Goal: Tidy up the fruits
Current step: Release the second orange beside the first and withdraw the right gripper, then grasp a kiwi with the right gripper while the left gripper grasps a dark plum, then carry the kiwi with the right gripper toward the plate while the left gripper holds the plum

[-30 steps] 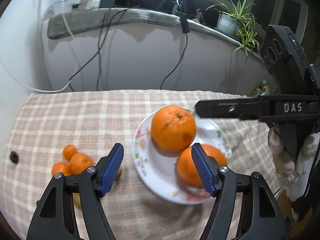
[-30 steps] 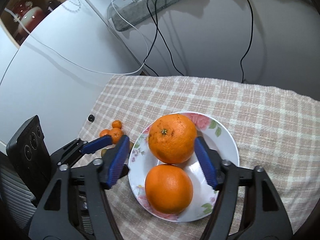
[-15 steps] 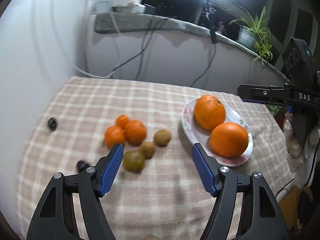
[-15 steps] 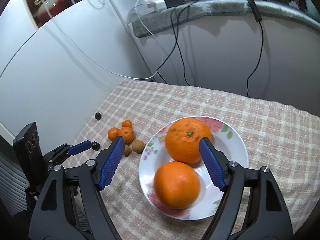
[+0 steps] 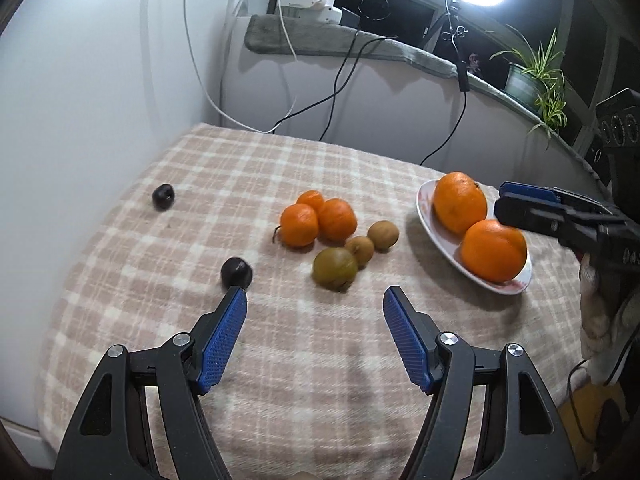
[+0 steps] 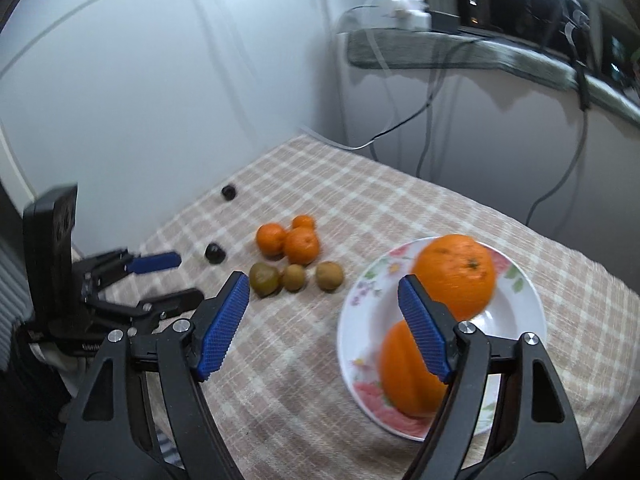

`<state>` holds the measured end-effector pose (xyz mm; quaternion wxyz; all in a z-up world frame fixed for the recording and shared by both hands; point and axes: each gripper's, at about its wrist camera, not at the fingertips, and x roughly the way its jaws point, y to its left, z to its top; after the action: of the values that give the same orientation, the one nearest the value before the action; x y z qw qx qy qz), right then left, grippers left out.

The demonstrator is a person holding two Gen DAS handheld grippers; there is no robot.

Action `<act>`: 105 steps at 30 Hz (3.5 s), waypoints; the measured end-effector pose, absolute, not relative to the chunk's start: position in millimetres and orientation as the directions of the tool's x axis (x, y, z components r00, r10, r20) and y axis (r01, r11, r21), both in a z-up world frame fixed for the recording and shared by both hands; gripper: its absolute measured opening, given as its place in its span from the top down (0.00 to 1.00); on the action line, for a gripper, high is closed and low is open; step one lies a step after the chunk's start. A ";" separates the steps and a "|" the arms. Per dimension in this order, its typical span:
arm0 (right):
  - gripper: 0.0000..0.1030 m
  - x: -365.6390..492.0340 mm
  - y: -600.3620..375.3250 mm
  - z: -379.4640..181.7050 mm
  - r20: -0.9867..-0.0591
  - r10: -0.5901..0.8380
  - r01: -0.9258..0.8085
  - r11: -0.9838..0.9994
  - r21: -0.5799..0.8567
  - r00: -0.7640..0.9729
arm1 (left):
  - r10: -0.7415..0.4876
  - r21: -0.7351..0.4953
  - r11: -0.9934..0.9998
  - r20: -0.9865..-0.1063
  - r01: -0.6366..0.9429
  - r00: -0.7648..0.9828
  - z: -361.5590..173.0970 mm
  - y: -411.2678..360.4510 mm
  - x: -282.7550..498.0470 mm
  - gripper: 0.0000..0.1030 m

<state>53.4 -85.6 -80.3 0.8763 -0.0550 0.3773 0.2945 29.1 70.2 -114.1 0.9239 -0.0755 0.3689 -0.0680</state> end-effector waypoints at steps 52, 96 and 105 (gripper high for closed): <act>0.73 81.6 44.4 -155.8 -0.869 0.297 -0.800 0.576 -0.168 0.396 | -0.183 -0.216 0.976 -0.751 0.026 0.635 -153.6 117.3 79.5 0.77; 0.76 70.4 -106.1 -72.0 -0.711 0.477 -0.606 0.790 0.091 0.516 | -0.335 -0.287 0.940 -0.668 0.186 0.665 -111.1 44.9 70.7 0.80; 0.76 72.8 -157.7 -67.1 -0.699 0.443 -0.523 0.845 0.115 0.562 | -0.385 -0.288 0.923 -0.662 0.255 0.644 -107.4 6.1 84.6 0.80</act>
<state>72.8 -157.7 -67.1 0.8820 -0.0529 0.3798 0.2737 84.6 6.1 -107.4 0.9026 -0.0844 0.3831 -0.1772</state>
